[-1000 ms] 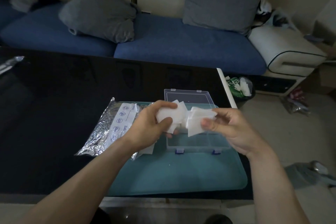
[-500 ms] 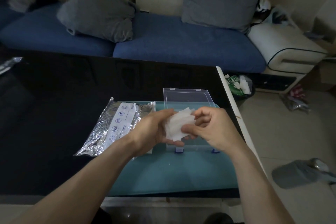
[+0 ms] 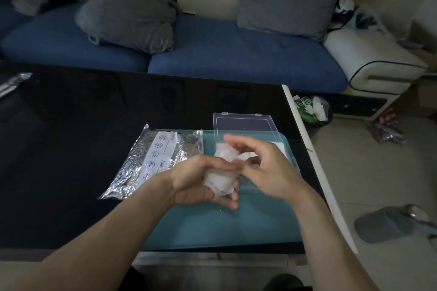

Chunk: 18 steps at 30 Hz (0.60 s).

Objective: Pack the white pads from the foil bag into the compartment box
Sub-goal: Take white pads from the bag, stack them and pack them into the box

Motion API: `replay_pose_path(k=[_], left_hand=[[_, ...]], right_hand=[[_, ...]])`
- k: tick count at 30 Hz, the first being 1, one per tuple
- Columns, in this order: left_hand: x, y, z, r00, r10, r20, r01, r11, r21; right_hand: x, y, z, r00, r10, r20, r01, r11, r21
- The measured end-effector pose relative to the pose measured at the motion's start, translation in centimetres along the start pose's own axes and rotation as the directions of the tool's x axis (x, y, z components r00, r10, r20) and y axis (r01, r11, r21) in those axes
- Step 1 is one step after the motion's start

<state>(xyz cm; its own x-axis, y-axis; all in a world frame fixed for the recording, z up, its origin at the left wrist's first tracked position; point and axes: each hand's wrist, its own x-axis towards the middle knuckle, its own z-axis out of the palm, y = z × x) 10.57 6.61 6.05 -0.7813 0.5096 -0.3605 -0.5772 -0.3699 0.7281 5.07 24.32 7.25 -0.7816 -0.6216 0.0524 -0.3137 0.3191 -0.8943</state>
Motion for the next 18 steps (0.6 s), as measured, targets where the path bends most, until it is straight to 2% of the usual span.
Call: replay_pose_path(k=[3, 5, 8, 11, 15, 18], left_hand=[[0.8, -0.1, 0.9, 0.990, 0.083, -0.111, -0.095, 0.989, -0.114], [1.1, -0.3, 1.1, 0.988, 0.091, -0.126, -0.110, 0.981, -0.160], [1.4, -0.6, 0.9, 0.991, 0.086, -0.099, -0.098, 0.987, -0.126], [1.5, -0.6, 1.6, 0.982, 0.074, -0.172, -0.093, 0.991, -0.101], [1.9, -0.8, 1.8, 0.964, 0.097, -0.247, -0.143, 0.974, -0.174], [1.8, -0.7, 1.9, 0.973, 0.095, -0.209, -0.133, 0.976, -0.174]], right_hand=[[-0.3, 0.4, -0.2, 0.989, 0.065, 0.135, -0.060, 0.997, -0.042], [-0.5, 0.6, 0.3, 0.973, 0.106, 0.205, -0.097, 0.994, -0.053], [-0.4, 0.7, 0.8, 0.987, 0.095, 0.133, -0.073, 0.983, -0.167], [-0.3, 0.5, 0.5, 0.996, 0.082, 0.043, -0.071, 0.977, -0.203], [-0.5, 0.5, 0.9, 0.994, 0.094, 0.062, -0.078, 0.971, -0.227], [-0.4, 0.4, 0.9, 0.995, 0.088, 0.040, -0.077, 0.972, -0.222]])
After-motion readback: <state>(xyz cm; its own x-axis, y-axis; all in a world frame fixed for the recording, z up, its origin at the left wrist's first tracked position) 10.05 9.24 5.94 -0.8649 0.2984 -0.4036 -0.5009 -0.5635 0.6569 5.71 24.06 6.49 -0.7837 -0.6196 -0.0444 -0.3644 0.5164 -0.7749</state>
